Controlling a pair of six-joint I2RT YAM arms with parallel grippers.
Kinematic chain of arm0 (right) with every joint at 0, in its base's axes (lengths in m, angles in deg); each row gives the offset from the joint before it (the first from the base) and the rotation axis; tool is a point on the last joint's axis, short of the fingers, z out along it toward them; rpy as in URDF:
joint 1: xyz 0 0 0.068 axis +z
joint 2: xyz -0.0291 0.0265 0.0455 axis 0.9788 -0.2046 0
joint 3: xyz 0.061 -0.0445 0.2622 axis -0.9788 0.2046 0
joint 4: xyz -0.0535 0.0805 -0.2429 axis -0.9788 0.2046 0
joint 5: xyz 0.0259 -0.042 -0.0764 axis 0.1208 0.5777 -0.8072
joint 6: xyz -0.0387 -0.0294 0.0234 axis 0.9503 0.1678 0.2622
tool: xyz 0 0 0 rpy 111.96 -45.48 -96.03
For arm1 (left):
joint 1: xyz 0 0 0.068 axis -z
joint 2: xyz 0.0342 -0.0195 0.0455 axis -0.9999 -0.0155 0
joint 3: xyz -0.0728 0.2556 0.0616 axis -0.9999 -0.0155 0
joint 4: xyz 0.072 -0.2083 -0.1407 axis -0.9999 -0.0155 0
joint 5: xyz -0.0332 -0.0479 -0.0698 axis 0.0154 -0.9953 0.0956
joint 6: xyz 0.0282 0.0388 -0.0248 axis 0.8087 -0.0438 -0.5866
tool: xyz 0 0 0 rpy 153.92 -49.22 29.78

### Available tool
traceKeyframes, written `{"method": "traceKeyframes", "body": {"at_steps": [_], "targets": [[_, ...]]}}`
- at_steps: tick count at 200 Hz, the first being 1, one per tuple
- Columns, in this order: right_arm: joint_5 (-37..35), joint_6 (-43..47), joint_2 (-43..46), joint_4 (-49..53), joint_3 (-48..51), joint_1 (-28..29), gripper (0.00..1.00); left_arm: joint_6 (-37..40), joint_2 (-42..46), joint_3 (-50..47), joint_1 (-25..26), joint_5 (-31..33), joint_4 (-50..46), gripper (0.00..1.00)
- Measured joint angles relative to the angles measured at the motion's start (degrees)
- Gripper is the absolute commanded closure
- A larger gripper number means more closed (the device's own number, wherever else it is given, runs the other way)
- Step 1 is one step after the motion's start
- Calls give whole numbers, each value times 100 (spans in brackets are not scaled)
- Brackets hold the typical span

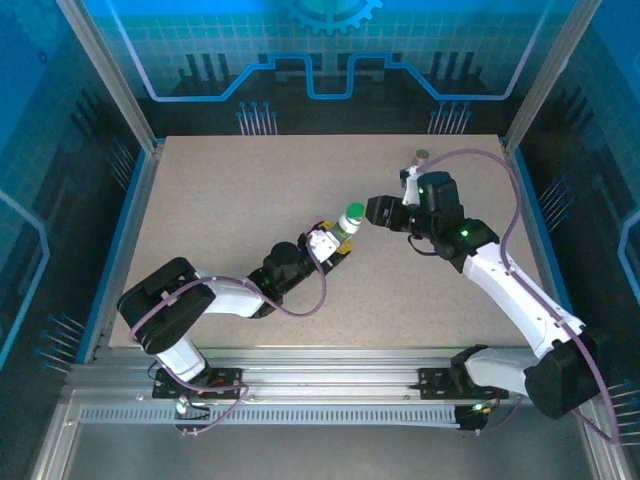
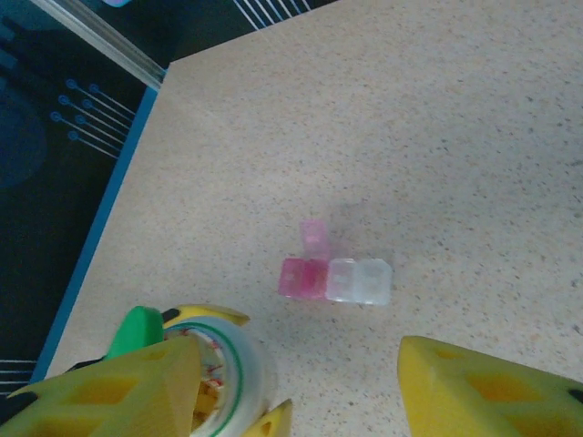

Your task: Sort the pills into containers

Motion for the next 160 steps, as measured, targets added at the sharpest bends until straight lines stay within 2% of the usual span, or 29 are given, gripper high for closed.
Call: {"method": "traceKeyframes", "body": {"at_steps": [76, 160], "targets": [[9, 221, -435, 221, -734, 566, 38, -57, 0, 48, -4, -22, -26, 100], [-745, 1073, -970, 981, -1342, 957, 38, -50, -4, 92, -4, -22, -400, 100]]}}
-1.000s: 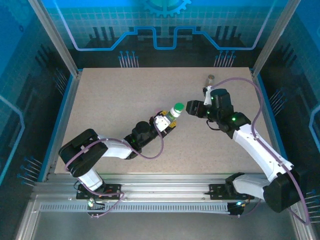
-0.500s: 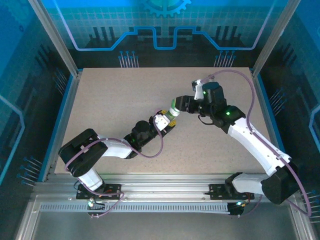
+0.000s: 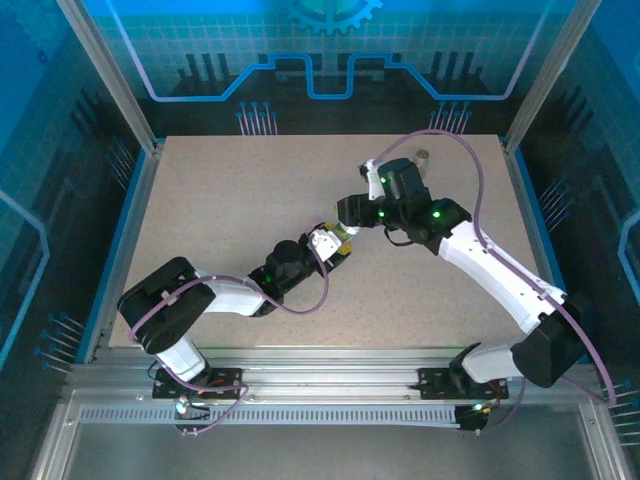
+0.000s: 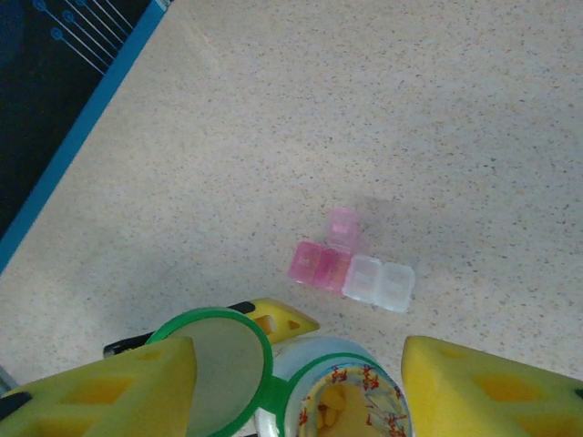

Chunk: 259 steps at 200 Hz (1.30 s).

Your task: Sort the pills into containers

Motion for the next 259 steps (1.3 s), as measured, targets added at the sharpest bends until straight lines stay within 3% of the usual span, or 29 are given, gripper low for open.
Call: {"method": "traceKeyframes", "body": {"at_steps": [72, 125, 167, 259], "targets": [[-96, 269, -52, 251, -273, 0, 37, -4, 87, -136, 0, 4, 92, 100], [-76, 350, 153, 249, -273, -26, 35, -74, 621, -608, -2, 111, 118, 100], [92, 356, 428, -72, -52, -442, 34, -229, 1132, -933, -28, 177, 26, 100], [205, 538, 1397, -1246, 1641, -981, 33, -710, 2601, -1097, -258, 282, -2159, 100]]}}
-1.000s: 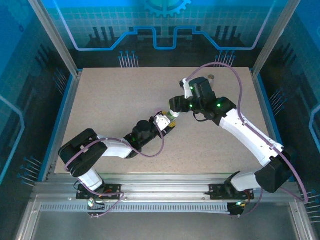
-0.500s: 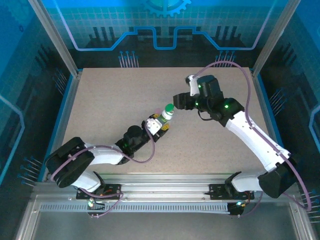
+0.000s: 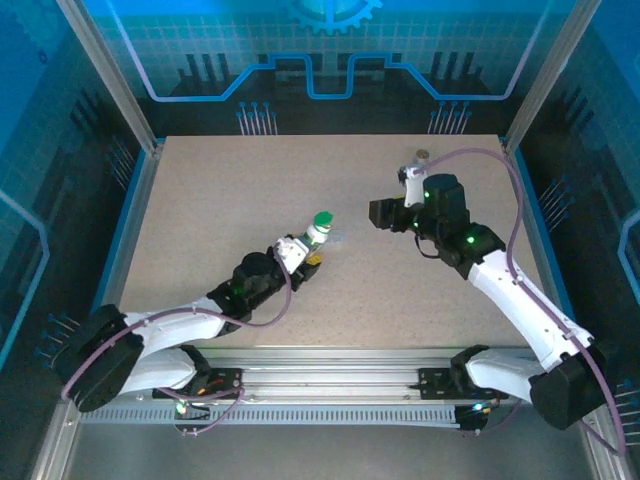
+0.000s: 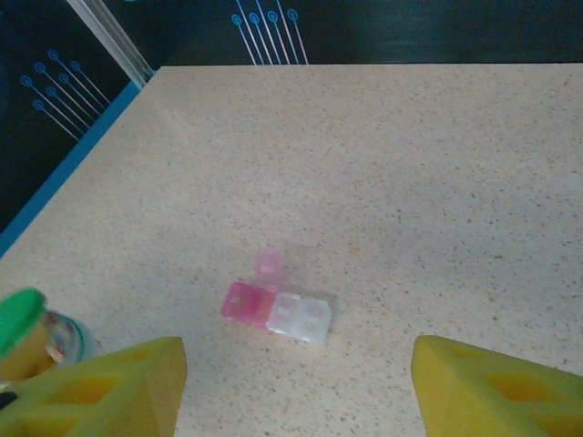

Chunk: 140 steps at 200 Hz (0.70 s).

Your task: Sort the pills into containers

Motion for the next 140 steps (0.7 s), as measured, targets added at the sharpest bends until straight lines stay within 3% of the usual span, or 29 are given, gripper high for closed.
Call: {"method": "traceKeyframes", "body": {"at_steps": [37, 69, 140], "targets": [[24, 35, 479, -800, 1016, -103, 32, -343, 549, 334, -227, -2, -1722, 100], [107, 48, 544, -1453, 1676, -166, 32, -546, 605, 595, -315, 0, -2566, 100], [323, -81, 431, -2109, 1884, -251, 32, -706, -459, 1445, -680, -24, -3589, 100]]}}
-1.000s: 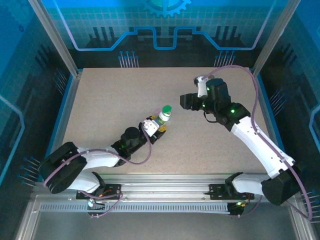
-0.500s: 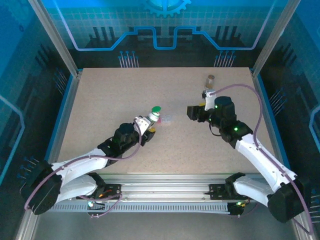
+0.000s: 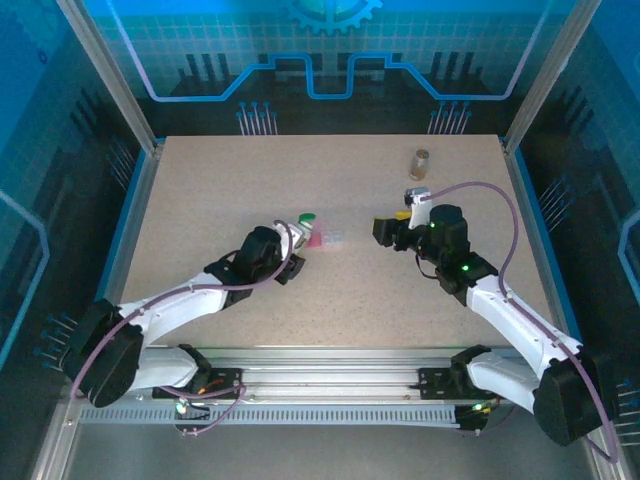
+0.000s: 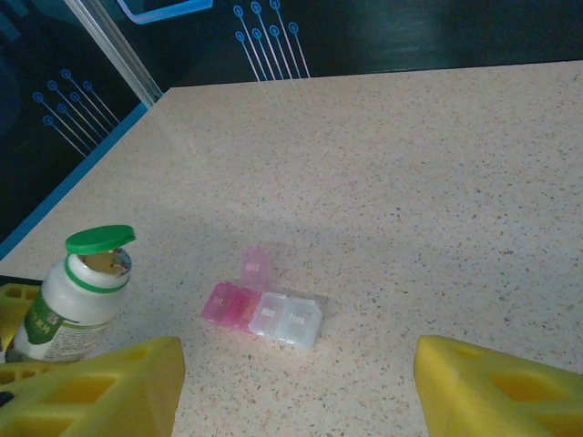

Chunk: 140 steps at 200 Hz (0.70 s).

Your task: Sort the pills into containers

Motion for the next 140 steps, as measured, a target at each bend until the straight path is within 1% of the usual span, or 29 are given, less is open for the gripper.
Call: {"method": "traceKeyframes", "body": {"at_steps": [35, 81, 140], "targets": [[44, -61, 0, -26, 9, -2, 32, 37, -352, 334, -31, -90, -334, 100], [92, -68, 0, -26, 9, -24, 32, 92, -1056, 903, -57, -151, -957, 100], [107, -68, -2, -26, 9, -24, 32, 365, -1644, 1333, -72, -149, -1528, 100]]}}
